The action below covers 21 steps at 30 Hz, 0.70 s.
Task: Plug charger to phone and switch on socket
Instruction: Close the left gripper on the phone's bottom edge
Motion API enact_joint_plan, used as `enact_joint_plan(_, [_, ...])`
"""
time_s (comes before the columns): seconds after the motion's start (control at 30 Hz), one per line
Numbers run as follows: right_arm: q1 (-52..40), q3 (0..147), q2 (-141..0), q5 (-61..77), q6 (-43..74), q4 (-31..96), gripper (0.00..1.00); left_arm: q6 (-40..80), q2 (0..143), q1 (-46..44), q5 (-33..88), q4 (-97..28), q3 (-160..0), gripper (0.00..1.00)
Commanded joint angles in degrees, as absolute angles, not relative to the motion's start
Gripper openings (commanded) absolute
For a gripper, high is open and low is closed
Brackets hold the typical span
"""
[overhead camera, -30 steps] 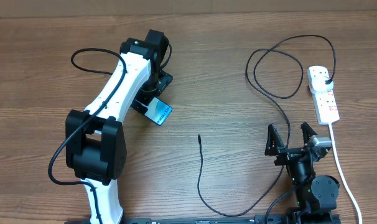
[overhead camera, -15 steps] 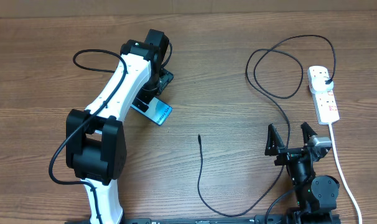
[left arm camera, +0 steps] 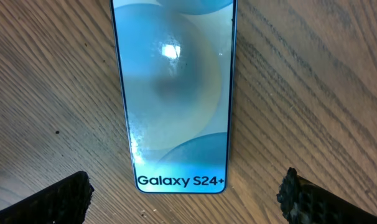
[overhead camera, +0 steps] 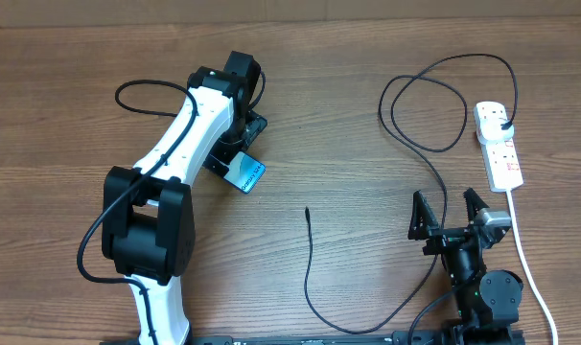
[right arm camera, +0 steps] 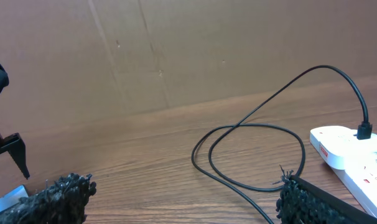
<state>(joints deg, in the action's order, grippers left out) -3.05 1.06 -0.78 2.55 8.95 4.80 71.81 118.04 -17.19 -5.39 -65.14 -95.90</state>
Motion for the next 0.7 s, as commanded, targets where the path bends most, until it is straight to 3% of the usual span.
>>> enact_joint_plan(0.0, [-3.36, 0.45, -0.16, 2.04, 8.67, 4.69, 1.00, 70.67, 118.50, -16.34, -7.18, -65.39, -95.29, 1.00])
enact_joint_plan(0.67, [-3.36, 0.45, -0.16, 2.04, 8.69, 4.69, 1.00, 70.72, 118.50, -15.73, -10.74, -64.82, -94.63, 1.00])
